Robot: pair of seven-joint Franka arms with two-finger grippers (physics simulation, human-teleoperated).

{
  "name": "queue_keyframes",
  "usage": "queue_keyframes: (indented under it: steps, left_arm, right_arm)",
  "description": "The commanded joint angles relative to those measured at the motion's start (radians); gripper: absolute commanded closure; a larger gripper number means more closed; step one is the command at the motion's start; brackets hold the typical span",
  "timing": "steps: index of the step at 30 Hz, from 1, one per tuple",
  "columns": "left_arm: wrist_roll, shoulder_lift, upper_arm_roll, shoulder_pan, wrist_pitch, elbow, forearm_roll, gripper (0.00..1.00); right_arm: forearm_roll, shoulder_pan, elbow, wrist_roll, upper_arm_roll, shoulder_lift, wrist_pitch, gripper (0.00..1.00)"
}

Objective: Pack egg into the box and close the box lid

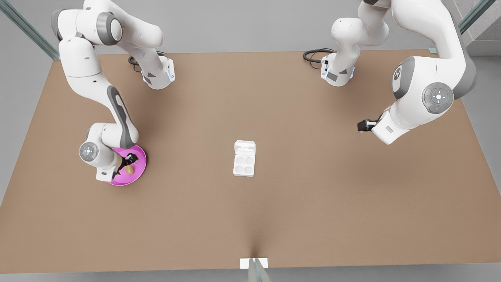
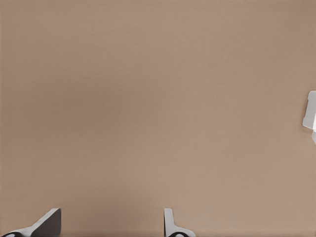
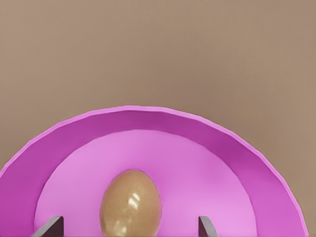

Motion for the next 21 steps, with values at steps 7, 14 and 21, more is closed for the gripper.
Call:
queue_keyframes:
  steps: [7,14,21]
  left_arm:
    - [-0.002,0.005,0.001,0.000,0.000,0.000,0.000,0.00]
    - [-0.004,0.005,0.001,0.000,0.000,0.000,0.000,0.00]
    - [-0.004,0.005,0.001,0.000,0.000,0.000,0.000,0.00]
  right_arm:
    - [0.002,-0.003,0.004,-0.176,0.000,0.024,0.033,0.00]
    - [0.002,-0.003,0.001,-0.144,0.000,0.020,0.032,0.21]
    - [0.002,-0.003,0.001,-0.138,-0.001,0.022,0.032,0.38]
